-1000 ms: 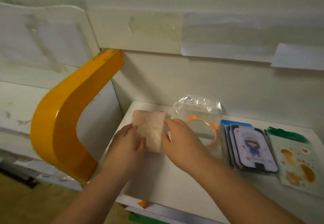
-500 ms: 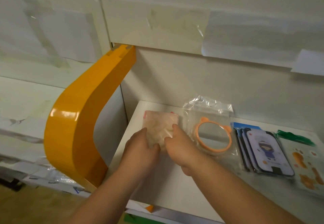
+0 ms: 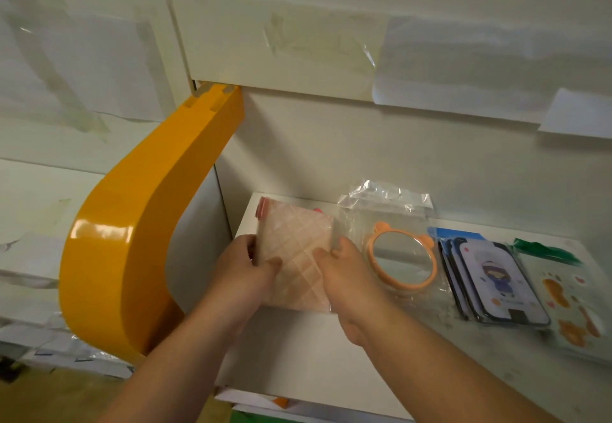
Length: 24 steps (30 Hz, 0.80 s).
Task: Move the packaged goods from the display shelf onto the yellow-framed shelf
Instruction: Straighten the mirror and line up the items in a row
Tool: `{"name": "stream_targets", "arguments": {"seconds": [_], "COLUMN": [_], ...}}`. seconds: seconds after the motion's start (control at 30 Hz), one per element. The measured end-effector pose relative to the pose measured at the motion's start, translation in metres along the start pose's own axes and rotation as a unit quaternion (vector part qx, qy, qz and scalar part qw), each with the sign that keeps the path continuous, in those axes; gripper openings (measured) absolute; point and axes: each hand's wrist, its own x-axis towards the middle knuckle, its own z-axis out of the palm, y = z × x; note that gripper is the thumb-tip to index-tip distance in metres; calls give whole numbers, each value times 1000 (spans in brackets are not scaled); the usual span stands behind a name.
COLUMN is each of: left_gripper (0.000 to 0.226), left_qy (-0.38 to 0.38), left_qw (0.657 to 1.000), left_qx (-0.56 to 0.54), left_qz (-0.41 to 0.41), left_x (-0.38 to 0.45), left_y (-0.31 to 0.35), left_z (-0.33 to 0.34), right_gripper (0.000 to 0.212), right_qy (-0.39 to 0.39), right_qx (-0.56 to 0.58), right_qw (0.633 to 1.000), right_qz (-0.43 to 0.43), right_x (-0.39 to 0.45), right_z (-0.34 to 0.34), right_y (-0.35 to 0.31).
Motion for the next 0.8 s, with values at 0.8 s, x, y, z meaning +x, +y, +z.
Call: {"name": "stream_targets", "arguments": {"seconds": [0.8], "left_gripper": [65], "left_qy": [-39], "left_qw": [974], "left_qx": [-33], "left_qz": [219], "left_x": [-13], "left_y": [-23], "left_z": [13], "right_gripper": [18], "right_qy": [57], "right_qx": [-137], "right_qw": [952], "right_qz": [-267], "right_x": [-7], "right_z": [-11], "right_y": [32]}}
